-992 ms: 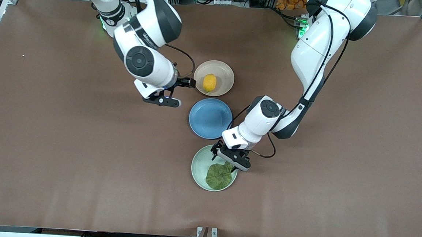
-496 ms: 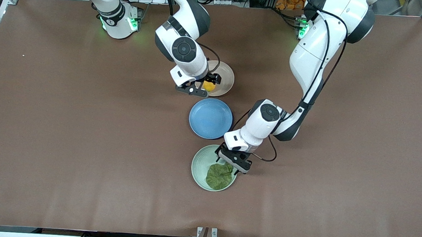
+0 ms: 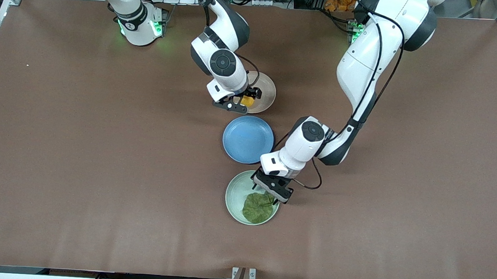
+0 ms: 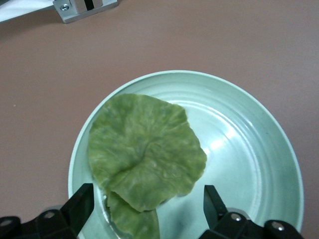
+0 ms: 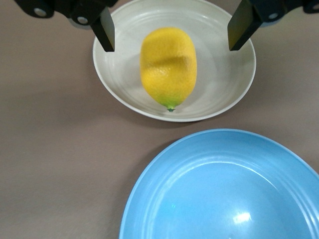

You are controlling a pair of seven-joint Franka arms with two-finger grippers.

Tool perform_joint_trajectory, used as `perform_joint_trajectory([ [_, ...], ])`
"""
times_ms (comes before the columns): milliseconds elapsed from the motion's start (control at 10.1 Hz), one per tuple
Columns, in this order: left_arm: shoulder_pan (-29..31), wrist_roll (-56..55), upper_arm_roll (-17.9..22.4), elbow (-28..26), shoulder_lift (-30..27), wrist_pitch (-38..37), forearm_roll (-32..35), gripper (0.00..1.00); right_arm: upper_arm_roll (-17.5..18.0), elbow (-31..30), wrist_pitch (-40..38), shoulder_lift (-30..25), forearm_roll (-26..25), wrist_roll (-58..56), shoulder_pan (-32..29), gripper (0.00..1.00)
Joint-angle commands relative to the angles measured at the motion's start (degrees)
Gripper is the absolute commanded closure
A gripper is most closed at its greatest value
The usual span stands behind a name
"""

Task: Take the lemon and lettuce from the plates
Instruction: 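Lower and close the right gripper on the lemon while the left gripper grasps the lettuce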

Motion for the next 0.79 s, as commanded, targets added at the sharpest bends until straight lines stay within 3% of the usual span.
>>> perform_joint_trajectory([
  [0,-1.8,0.4,1.6,3.0,2.0,0.5,0.9,0.07,0.9,-0.1,1.4,1.6,-1.2,1.8,-0.3,0.0],
  [397,-1.8,0.3,2.1,3.3,2.3,0.4,1.0,0.15,1.0,-0.6,3.9,3.4,-1.0,2.5,0.3,0.0],
  [694,-1.8,0.3,2.1,3.3,2.3,0.3,1.0,0.28,1.0,-0.6,5.9,5.7,-1.0,2.6,0.7,0.0],
])
